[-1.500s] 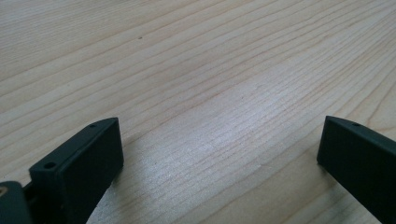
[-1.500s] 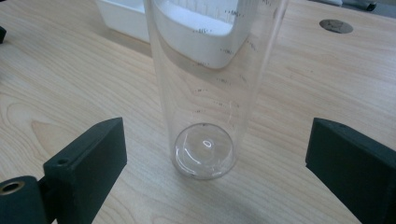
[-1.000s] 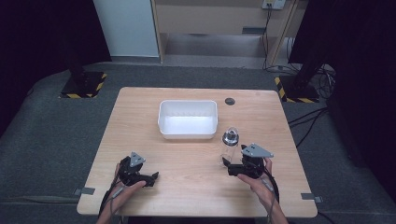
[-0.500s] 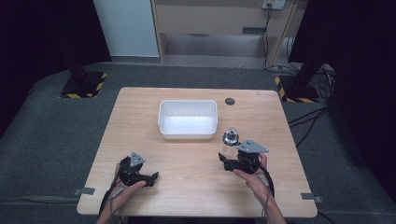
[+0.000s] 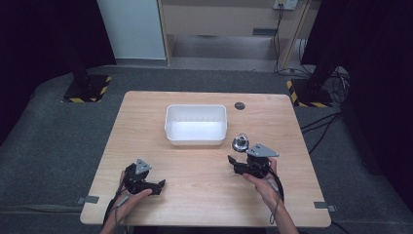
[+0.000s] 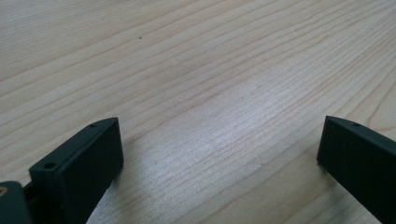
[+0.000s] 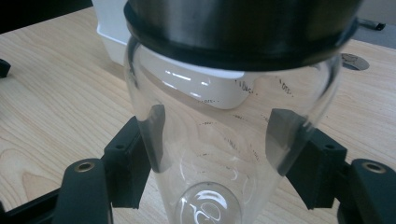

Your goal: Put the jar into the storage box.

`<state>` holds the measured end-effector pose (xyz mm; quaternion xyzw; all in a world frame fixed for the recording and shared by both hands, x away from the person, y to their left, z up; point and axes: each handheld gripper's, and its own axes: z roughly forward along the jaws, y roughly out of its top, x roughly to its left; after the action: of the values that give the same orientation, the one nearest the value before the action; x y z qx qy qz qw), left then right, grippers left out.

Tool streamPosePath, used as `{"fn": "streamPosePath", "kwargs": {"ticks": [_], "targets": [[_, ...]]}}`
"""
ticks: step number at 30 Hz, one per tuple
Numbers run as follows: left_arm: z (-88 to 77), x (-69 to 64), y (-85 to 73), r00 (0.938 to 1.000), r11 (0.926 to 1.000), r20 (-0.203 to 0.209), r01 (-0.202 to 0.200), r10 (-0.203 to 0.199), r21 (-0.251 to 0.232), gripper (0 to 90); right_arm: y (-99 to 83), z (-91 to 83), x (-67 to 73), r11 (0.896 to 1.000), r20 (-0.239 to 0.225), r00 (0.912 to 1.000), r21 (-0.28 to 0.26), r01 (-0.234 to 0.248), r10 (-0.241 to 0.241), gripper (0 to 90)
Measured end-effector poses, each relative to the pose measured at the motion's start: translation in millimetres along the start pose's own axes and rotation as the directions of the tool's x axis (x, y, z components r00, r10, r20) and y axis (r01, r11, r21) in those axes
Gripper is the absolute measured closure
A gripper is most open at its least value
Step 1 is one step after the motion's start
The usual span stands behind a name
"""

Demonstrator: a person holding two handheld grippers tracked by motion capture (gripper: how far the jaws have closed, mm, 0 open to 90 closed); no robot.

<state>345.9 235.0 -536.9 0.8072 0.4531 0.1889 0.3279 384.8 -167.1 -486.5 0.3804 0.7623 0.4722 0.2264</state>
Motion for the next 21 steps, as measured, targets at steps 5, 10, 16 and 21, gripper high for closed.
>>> {"fn": "streamPosePath", "kwargs": {"ticks": [5,10,16,21], "targets": [[0.1,-0.1,0.0,1.0000,1.0000,0.000,0.002,-0.002,-0.002,0.0,1.1,-0.6,1.4,1.000,0.009,0.9999,-0.002,0.004,-0.004,31.2],[0.0,-0.1,0.0,1.0000,1.0000,0.000,0.001,-0.001,0.000,0.0,8.7,-4.9,1.1,0.999,0.014,0.9998,-0.029,0.012,-0.012,31.2],[-0.1,0.0,0.0,1.0000,1.0000,0.000,0.000,0.000,0.001,0.0,18.8,-6.2,1.0,0.999,0.001,0.9999,-0.042,0.011,-0.011,31.2],[-0.1,0.0,0.0,1.0000,1.0000,0.000,0.000,0.000,0.001,0.0,24.3,-3.9,3.4,0.999,-0.009,0.9997,-0.043,0.022,-0.022,31.2]]}}
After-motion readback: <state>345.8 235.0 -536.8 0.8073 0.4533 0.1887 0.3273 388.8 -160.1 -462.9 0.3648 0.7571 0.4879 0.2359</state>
